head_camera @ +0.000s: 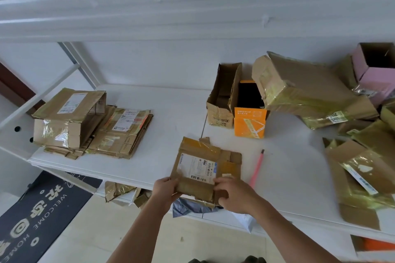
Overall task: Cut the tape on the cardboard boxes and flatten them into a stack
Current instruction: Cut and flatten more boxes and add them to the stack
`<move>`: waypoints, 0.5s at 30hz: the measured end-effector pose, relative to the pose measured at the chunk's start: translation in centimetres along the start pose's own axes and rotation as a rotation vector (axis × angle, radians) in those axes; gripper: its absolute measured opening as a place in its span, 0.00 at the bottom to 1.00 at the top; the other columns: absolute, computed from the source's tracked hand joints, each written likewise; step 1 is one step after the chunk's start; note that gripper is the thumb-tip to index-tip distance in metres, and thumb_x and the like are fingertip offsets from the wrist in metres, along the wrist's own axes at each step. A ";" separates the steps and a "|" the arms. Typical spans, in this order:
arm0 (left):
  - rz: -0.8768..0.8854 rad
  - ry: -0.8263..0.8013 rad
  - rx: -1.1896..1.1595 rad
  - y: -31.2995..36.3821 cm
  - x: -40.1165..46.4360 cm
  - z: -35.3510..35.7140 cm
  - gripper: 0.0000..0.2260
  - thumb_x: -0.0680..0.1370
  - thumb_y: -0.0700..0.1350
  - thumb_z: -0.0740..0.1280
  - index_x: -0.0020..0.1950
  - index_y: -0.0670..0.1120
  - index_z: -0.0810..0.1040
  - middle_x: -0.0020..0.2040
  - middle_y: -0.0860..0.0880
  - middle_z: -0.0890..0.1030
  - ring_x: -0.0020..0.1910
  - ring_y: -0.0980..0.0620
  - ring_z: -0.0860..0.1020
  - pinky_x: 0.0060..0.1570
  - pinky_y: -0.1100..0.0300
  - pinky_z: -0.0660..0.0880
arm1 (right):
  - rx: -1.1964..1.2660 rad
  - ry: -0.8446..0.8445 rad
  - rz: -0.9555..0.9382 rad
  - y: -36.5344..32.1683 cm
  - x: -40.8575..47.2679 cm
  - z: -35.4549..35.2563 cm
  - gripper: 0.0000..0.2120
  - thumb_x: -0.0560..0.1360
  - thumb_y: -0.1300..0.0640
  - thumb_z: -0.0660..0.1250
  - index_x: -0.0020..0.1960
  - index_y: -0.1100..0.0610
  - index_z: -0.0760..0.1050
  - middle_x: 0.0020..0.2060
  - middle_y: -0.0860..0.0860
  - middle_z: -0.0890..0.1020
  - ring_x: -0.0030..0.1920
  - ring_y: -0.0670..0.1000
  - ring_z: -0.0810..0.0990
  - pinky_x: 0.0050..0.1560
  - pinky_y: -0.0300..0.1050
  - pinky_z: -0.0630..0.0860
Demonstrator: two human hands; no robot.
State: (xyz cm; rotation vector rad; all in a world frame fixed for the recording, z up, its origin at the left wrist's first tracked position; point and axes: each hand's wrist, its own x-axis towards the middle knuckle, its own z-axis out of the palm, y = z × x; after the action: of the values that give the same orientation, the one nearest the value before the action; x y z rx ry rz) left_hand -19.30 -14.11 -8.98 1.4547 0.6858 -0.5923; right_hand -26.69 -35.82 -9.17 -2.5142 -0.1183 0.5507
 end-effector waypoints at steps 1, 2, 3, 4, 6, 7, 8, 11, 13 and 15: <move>0.036 0.071 0.093 -0.3 0.5 0.1 0.09 0.77 0.32 0.65 0.57 0.32 0.78 0.54 0.34 0.81 0.53 0.38 0.81 0.47 0.49 0.81 | -0.010 0.067 0.000 -0.3 0.3 -0.1 0.21 0.76 0.55 0.60 0.67 0.50 0.76 0.69 0.44 0.73 0.71 0.50 0.68 0.67 0.47 0.70; 0.070 0.118 0.161 -0.4 0.7 0.3 0.08 0.76 0.31 0.65 0.55 0.33 0.79 0.52 0.35 0.81 0.51 0.38 0.81 0.47 0.49 0.82 | -0.052 0.146 0.000 -0.4 0.8 -0.1 0.20 0.77 0.54 0.59 0.68 0.51 0.75 0.68 0.46 0.74 0.69 0.51 0.69 0.65 0.46 0.71; 0.122 0.162 0.221 -0.4 0.6 0.6 0.07 0.76 0.31 0.65 0.52 0.34 0.80 0.50 0.35 0.81 0.49 0.39 0.81 0.48 0.48 0.82 | -0.113 0.213 -0.004 -0.3 1.3 -0.1 0.20 0.79 0.54 0.59 0.71 0.52 0.72 0.69 0.46 0.72 0.70 0.51 0.67 0.66 0.47 0.70; 0.188 0.210 0.276 -0.2 0.5 0.9 0.07 0.76 0.33 0.66 0.52 0.35 0.80 0.49 0.37 0.82 0.47 0.41 0.81 0.48 0.48 0.82 | -0.162 0.244 -0.005 -0.1 1.9 0.1 0.22 0.81 0.53 0.59 0.74 0.52 0.67 0.73 0.46 0.67 0.73 0.51 0.63 0.68 0.47 0.66; 0.342 0.289 0.395 0.3 0.1 1.4 0.12 0.78 0.35 0.67 0.61 0.38 0.77 0.53 0.42 0.80 0.47 0.47 0.79 0.47 0.54 0.79 | -0.205 0.148 0.027 0.4 3.1 0.6 0.27 0.83 0.48 0.57 0.80 0.49 0.55 0.79 0.45 0.53 0.79 0.54 0.50 0.75 0.52 0.56; 0.439 0.310 0.501 0.4 0.1 1.5 0.16 0.78 0.36 0.66 0.66 0.39 0.73 0.59 0.43 0.77 0.49 0.50 0.77 0.49 0.58 0.77 | -0.221 0.059 0.058 0.7 3.5 1.1 0.29 0.83 0.45 0.54 0.81 0.48 0.48 0.80 0.45 0.46 0.80 0.54 0.43 0.77 0.56 0.49; 0.549 0.322 0.642 0.4 0.3 1.6 0.20 0.78 0.36 0.66 0.70 0.41 0.70 0.65 0.43 0.73 0.55 0.50 0.76 0.53 0.59 0.75 | -0.245 -0.016 0.090 1.0 3.9 1.6 0.31 0.83 0.41 0.50 0.81 0.47 0.43 0.80 0.45 0.39 0.79 0.54 0.37 0.78 0.59 0.43; 0.724 0.198 1.092 0.3 1.6 2.0 0.27 0.79 0.40 0.66 0.77 0.46 0.62 0.79 0.48 0.59 0.76 0.47 0.62 0.74 0.49 0.62 | -0.295 -0.063 0.124 1.4 4.4 2.8 0.42 0.69 0.28 0.26 0.79 0.46 0.32 0.73 0.45 0.26 0.75 0.52 0.26 0.75 0.61 0.33; 0.664 0.008 1.228 -0.1 2.5 2.4 0.31 0.81 0.45 0.64 0.80 0.49 0.53 0.81 0.50 0.51 0.80 0.49 0.50 0.77 0.48 0.48 | -0.302 -0.055 0.117 1.6 4.6 3.4 0.52 0.56 0.29 0.17 0.78 0.46 0.30 0.71 0.45 0.24 0.73 0.51 0.25 0.73 0.61 0.31; 0.616 -0.104 1.344 -0.9 3.3 2.3 0.31 0.83 0.52 0.59 0.81 0.50 0.47 0.81 0.48 0.45 0.80 0.48 0.43 0.76 0.47 0.47 | -0.307 -0.052 0.122 1.7 4.8 3.6 0.52 0.55 0.29 0.16 0.78 0.45 0.29 0.72 0.45 0.24 0.74 0.53 0.25 0.73 0.60 0.29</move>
State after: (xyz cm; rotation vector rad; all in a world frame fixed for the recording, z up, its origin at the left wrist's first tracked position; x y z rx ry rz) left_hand -17.58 -16.33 -12.00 2.6778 -0.4176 -0.6353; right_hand -23.86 -34.49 -14.48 -2.8204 -0.0739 0.6924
